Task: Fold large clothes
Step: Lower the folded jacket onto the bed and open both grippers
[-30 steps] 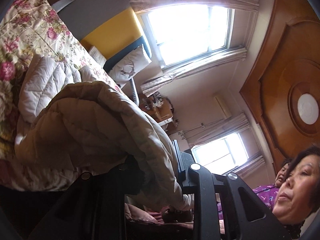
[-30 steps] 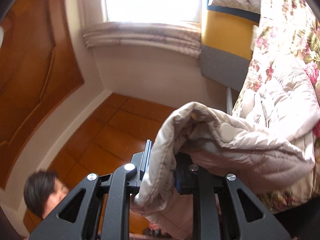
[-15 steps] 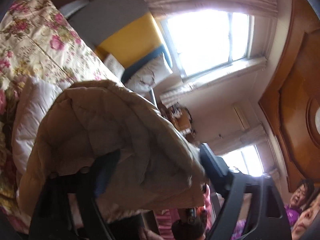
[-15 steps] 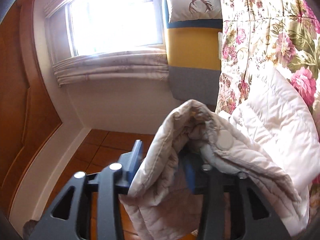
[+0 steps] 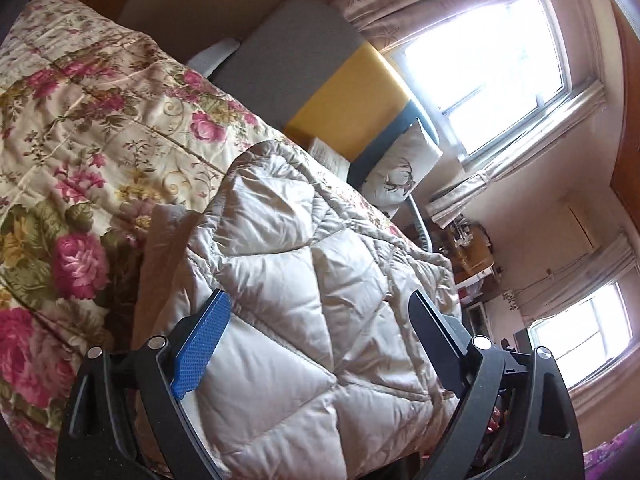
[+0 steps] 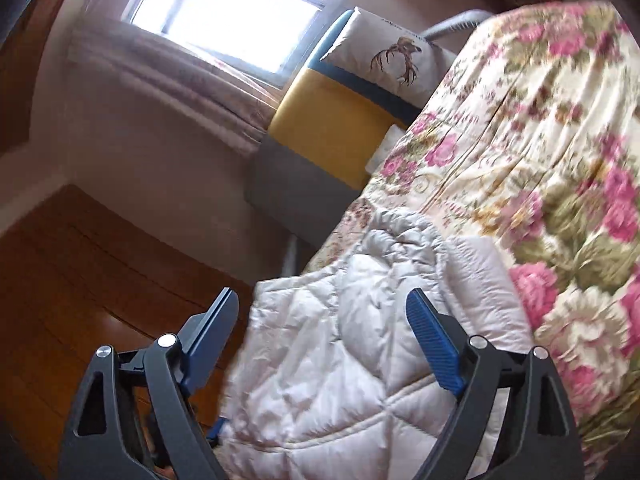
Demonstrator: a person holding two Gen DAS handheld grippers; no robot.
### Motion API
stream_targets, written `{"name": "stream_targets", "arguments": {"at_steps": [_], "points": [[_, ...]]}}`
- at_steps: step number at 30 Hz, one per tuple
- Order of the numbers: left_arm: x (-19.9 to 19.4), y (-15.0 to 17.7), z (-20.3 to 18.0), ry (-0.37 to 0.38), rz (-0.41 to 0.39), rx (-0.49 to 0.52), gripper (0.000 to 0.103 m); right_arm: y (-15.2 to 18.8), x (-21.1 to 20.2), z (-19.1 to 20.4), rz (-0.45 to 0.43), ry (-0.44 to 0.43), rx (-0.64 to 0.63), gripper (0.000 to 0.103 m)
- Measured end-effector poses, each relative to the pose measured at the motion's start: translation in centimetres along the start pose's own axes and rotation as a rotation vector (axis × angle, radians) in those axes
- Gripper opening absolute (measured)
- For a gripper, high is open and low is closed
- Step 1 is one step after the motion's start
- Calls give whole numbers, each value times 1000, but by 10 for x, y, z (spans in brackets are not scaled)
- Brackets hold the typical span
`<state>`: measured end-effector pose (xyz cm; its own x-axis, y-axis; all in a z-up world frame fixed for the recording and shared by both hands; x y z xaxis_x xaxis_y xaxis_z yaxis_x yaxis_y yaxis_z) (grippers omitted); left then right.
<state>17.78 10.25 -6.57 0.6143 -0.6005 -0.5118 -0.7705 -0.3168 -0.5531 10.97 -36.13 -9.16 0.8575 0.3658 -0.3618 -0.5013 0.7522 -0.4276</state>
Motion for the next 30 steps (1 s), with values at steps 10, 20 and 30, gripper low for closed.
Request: {"name": "stream_targets", "arguments": {"at_steps": [10,20,30], "points": [[38,-7,7,-227,76,215,90,27,44,-25,210,283,-177,76],[25,-12,16,-324,-7,274,90,36,37,-27,211,274,-195,55],[51,-3,24,-258,133,216,56,40,49,-19,255,308,-287,43]]}}
Point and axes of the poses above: each gripper's, at about its wrist camera, not at the fingertips, and x roughly the way its jaws point, z to its left, y to its underside, the point moved 7 cm from there along x, roughly the way its jaws point, and after that the axes turned 5 degrees about x, right-handed, at the moved point
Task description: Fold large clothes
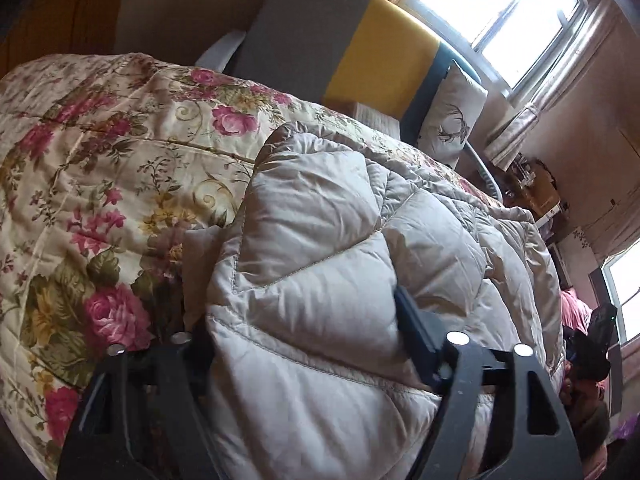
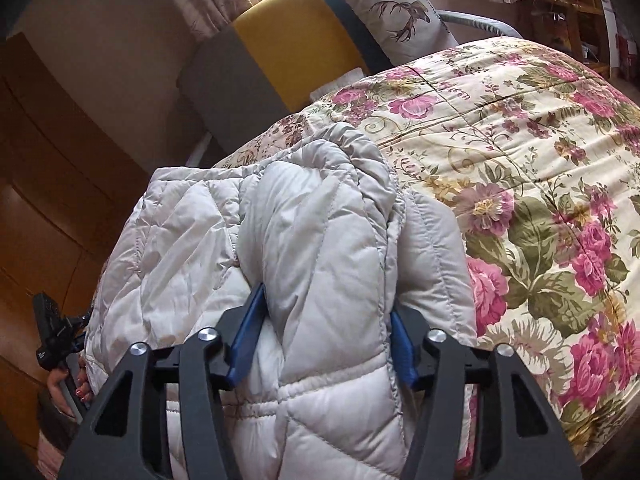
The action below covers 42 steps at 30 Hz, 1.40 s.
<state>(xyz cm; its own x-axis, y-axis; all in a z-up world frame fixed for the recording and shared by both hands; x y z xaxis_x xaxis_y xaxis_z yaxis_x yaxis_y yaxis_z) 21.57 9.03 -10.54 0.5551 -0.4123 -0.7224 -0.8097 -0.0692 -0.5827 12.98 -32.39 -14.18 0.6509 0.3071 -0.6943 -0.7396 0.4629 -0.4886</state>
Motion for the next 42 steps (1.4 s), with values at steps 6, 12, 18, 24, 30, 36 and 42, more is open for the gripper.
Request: {"name": "stream_targets", "arguments": {"at_steps": [6,12,18,24,30,36,42], "points": [[-44,-13,-23,78,-103,17,17,-17,-31,21,-73,-82,-2,17],[-111,-11,-46,231,-192,22,15,-21,-83,61,-118,-184,-68,15],[-132,34,-29,243,-155,-37,15,10,-104,55,-79,-206,-38,15],[-108,87,10,176,-75,-115,15,47,-76,-4,-24,-159,115,15],[-63,103,28,156,-59,-146,18,52,-35,-34,-53,-141,204,21],[-70,100,30,146,-108,-217,43,48,-63,-18,-147,-36,115,48],[-115,94,12,77,-250,-153,67,41,-103,56,-219,92,-218,57]]}}
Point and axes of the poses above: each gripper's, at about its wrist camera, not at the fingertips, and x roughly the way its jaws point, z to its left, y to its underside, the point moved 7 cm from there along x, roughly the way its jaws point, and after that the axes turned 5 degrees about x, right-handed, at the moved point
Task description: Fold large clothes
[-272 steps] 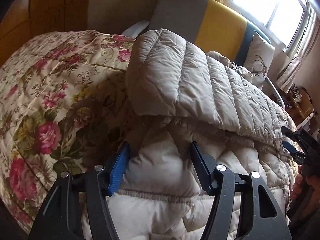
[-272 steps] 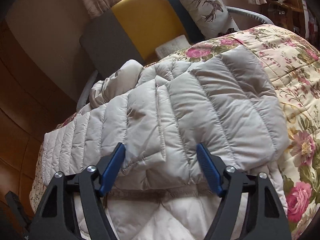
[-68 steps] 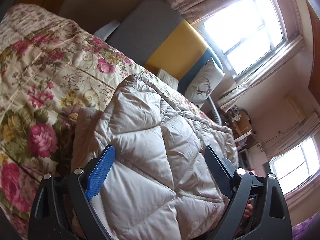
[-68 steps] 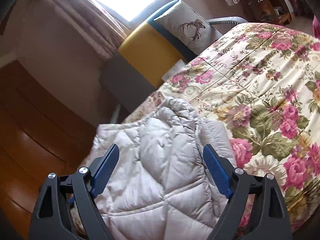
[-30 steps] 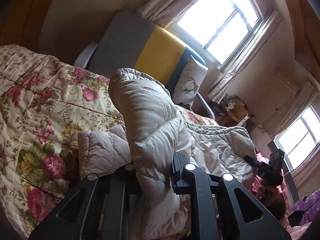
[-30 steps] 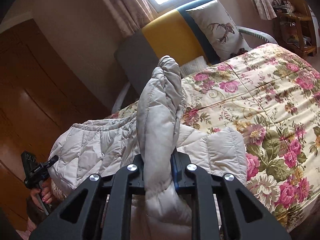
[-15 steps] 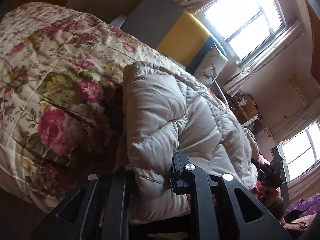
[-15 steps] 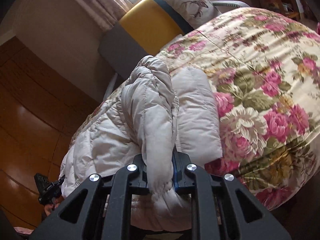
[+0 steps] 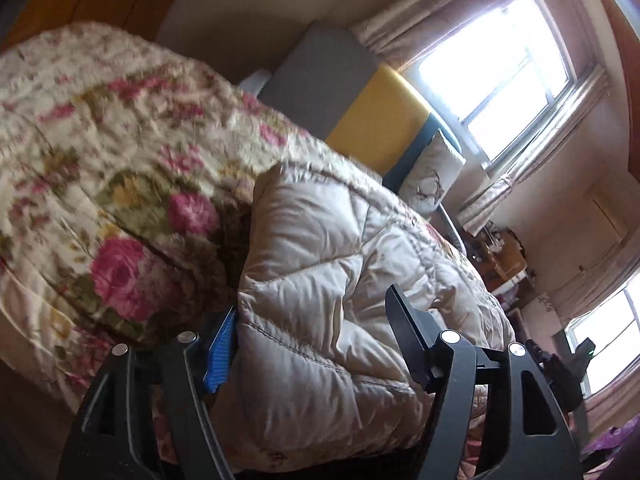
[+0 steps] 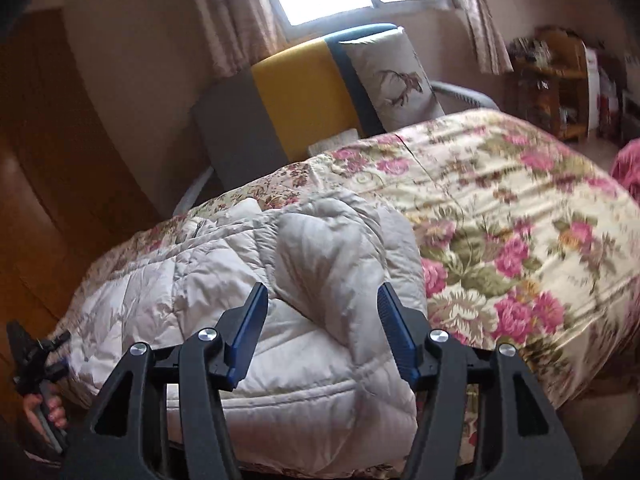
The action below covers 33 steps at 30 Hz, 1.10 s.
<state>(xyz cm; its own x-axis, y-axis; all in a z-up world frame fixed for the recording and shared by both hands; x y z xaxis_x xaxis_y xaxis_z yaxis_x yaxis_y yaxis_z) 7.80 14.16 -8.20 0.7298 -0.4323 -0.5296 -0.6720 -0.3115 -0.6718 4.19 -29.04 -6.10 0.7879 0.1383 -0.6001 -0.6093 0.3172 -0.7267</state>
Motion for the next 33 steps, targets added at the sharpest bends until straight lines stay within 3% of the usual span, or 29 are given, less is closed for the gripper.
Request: {"name": "stream_targets", "arguments": {"at_steps": [2,4,5,9,14,17,20,22,25,28,33], "points": [[-2,-4,-10,-14,-15,34,67,-2,14,26,64,5,-105,54],[0,-7,-19,-45,-12,75,67,-3,38,46,132,9,-183,41],[2,-8,-23,-63,-7,98,67,-2,51,55,161,24,-226,39],[12,-9,-30,-105,19,165,67,0,113,65,246,88,-338,31],[21,-12,-23,-125,43,128,67,-1,174,45,220,140,-298,26],[9,-21,-28,-127,-1,112,67,0,186,34,177,143,-247,26],[-10,-38,-56,-138,-81,200,67,-2,185,33,147,121,-236,27],[-7,-46,-89,-110,-88,291,67,-3,185,31,149,103,-216,28],[21,-48,-138,-37,-23,405,67,-4,186,32,150,105,-220,28],[71,-44,-178,-36,63,525,67,-4,185,32,147,106,-221,28],[157,-39,-197,-133,167,716,67,-2,181,32,135,99,-217,29]]}}
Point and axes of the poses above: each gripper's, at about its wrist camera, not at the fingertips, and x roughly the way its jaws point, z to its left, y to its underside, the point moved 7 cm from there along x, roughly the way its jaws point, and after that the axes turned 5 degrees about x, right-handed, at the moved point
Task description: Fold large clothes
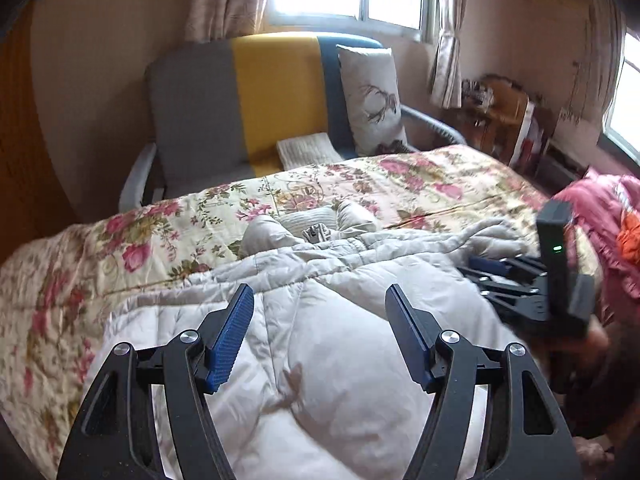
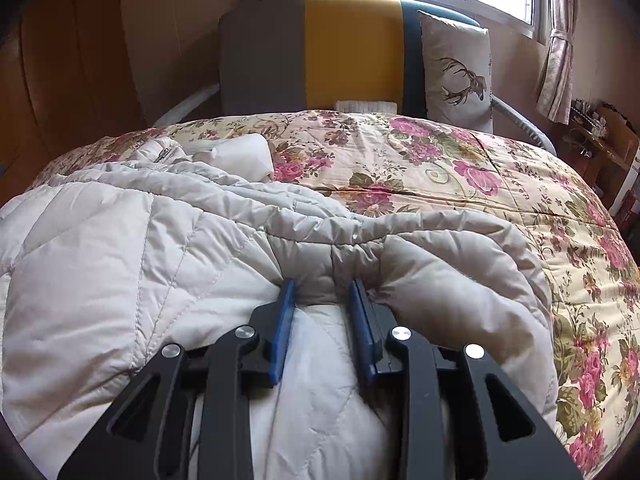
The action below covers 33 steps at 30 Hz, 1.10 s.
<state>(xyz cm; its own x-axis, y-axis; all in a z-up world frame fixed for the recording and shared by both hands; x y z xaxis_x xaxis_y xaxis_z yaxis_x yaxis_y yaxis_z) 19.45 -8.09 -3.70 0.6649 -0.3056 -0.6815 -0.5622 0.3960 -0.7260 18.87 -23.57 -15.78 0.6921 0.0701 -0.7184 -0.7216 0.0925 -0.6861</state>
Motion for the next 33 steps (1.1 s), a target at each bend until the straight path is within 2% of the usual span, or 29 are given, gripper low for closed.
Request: {"name": "stream_targets", "arguments": {"at_steps": [2,4,6,10,15,17,19,20,22,23,25,27,28,29,30,33], "points": [[29,4,4,-52,38,56,67,0,0,0,-1,-2,1,29],[54,19,15,-104,84,70,67,-1,3,0,18,-4,-1,29],[69,34,27,-56,85,15,71,-5,9,0,44,-11,-1,29],[86,56,56,62,18,-165,74,-11,25,-1,58,-100,29,29],[87,58,56,83,30,-190,74,-13,22,1,61,-100,26,30],[77,56,56,68,42,-198,74,-18,7,1,58,-86,48,37],[60,51,58,48,38,-242,74,-27,-16,5,6,-117,99,55],[51,47,56,49,28,-264,74,-32,-24,9,-21,-119,100,58],[36,35,47,75,-3,-297,74,-41,-29,19,-45,-66,52,60],[31,27,41,72,-16,-289,74,-44,-23,25,-32,-38,21,60],[34,15,31,-15,5,-212,78,-44,-4,32,8,4,-29,60],[46,13,29,-68,35,-154,79,-38,18,31,48,30,-31,62],[59,18,31,-90,69,-136,79,-35,27,29,57,24,-14,63],[75,26,35,-108,115,-134,86,-32,33,26,52,19,1,64],[85,35,40,-103,130,-154,93,-31,37,25,42,10,13,64],[99,49,49,-38,76,-217,96,-30,46,21,32,-8,38,65]]}}
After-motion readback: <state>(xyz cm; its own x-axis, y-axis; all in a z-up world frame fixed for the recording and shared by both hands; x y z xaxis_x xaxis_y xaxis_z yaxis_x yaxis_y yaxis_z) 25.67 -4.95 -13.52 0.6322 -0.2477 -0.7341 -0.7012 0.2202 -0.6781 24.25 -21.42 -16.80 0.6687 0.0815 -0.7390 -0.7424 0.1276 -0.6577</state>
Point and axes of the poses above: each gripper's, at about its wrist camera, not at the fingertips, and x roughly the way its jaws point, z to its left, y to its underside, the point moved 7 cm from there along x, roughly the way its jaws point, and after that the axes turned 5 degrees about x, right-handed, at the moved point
